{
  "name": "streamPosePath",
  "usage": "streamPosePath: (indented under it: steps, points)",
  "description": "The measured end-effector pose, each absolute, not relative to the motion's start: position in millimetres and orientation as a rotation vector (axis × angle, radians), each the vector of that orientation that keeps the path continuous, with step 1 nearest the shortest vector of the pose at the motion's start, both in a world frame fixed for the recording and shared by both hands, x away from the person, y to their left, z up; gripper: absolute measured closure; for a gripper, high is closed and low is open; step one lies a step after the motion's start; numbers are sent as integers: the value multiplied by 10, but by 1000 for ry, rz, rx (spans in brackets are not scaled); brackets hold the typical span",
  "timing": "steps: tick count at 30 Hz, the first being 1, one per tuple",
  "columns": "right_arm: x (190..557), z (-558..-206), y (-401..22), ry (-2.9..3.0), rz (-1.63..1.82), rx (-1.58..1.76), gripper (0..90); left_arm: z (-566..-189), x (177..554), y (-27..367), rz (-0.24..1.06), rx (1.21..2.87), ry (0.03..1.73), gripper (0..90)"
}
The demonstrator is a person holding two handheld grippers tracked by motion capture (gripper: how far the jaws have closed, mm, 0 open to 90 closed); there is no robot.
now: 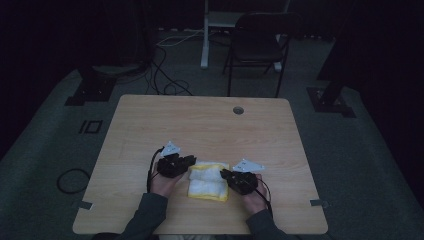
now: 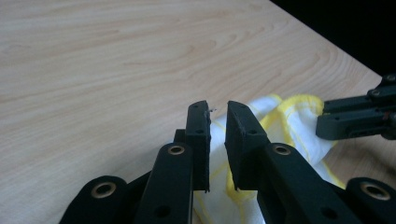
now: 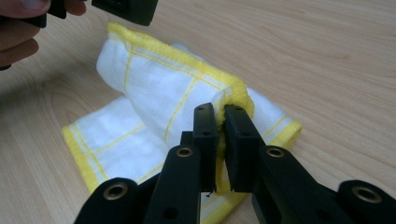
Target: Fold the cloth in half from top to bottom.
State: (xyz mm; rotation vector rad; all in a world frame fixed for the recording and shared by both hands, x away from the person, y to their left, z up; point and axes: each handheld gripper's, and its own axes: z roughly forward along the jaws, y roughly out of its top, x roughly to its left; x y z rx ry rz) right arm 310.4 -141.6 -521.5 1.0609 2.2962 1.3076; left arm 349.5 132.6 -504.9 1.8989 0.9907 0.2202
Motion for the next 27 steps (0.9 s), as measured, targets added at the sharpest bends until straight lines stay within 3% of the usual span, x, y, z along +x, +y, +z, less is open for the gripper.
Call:
streamPosePath:
  steps: [9,27]
  points:
    - [3066,-5225,-1454,2314,1308,1062,824,-5147,3392,1316,198,1909,986,798]
    - [3067,-5226,-1687,2273,1303,1145,672,-5294,3094,1320,169,1963,943,788]
